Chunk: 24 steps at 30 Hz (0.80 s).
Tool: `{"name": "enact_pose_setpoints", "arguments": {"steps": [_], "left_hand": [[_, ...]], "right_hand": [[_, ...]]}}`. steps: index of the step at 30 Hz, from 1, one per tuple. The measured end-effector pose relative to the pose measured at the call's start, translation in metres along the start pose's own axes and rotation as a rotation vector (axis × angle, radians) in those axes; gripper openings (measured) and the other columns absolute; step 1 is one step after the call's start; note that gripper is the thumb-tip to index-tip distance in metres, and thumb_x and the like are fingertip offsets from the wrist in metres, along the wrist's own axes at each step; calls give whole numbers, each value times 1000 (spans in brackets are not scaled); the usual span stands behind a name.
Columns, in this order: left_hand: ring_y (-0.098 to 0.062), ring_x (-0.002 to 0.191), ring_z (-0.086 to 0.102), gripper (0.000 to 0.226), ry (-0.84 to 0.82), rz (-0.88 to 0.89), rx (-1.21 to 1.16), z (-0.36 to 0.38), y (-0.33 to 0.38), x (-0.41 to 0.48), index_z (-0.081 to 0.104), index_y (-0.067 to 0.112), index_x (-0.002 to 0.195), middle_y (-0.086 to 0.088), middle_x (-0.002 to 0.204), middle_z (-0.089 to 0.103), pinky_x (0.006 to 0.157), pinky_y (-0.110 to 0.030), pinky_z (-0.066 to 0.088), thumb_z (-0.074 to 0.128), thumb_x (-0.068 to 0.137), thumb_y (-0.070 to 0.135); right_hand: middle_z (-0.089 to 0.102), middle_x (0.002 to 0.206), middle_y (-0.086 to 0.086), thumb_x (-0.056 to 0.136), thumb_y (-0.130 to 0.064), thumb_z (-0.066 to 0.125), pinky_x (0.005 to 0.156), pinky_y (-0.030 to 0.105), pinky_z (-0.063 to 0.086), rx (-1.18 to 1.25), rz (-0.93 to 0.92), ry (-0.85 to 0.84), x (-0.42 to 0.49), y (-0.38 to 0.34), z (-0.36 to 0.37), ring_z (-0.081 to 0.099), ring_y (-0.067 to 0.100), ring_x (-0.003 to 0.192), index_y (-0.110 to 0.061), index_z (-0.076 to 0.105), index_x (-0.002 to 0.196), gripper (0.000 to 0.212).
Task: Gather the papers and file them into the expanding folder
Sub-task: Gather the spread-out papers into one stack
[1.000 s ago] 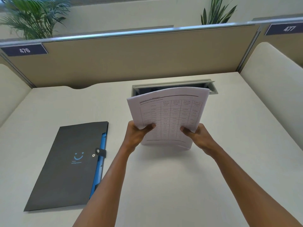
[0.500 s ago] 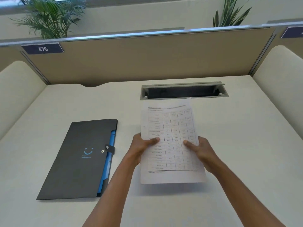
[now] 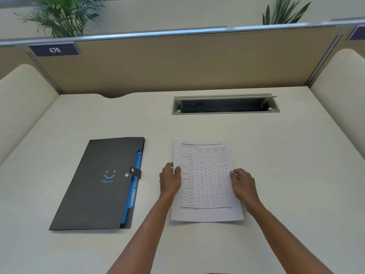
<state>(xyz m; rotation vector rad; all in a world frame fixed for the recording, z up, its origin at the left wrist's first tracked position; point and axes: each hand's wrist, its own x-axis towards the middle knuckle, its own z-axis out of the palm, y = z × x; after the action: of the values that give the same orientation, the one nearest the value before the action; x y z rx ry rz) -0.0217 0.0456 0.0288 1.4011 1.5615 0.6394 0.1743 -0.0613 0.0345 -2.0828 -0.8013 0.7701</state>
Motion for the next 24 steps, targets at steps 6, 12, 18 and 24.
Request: {"name": "enact_pose_setpoints", "arguments": {"steps": [6, 12, 18, 24], "left_hand": [[-14, 64, 52, 31, 181, 90, 246, 1, 2, -7, 46, 15, 67, -1, 72, 57, 53, -21, 32, 43, 98, 12], [-11, 54, 43, 38, 214, 61, 276, 1, 0, -4, 38, 13, 59, -1, 63, 49, 47, -22, 27, 47, 96, 12], [-23, 70, 62, 21, 212, 34, 202, -1, -3, -6, 62, 17, 77, -4, 70, 66, 60, -26, 46, 54, 95, 10], [-18, 88, 65, 24, 238, 85, 245, -3, 2, -10, 67, 7, 112, -7, 105, 71, 73, -25, 48, 54, 96, 19]], "right_hand": [[57, 71, 13, 94, -10, 49, 62, 33, 40, -286, -14, 76, -2, -6, 7, 52, 31, 66, -2, 50, 73, 23], [67, 80, 20, 89, -8, 53, 72, 41, 52, -331, 42, 86, -1, -16, 5, 63, 42, 79, 4, 61, 79, 17], [71, 86, 21, 88, -10, 58, 74, 40, 51, -284, 65, 78, 0, -17, 1, 63, 41, 81, 8, 66, 92, 20], [69, 77, 24, 88, -7, 56, 66, 38, 51, -296, 67, 94, -1, -18, 5, 63, 43, 77, 10, 60, 80, 19]]}}
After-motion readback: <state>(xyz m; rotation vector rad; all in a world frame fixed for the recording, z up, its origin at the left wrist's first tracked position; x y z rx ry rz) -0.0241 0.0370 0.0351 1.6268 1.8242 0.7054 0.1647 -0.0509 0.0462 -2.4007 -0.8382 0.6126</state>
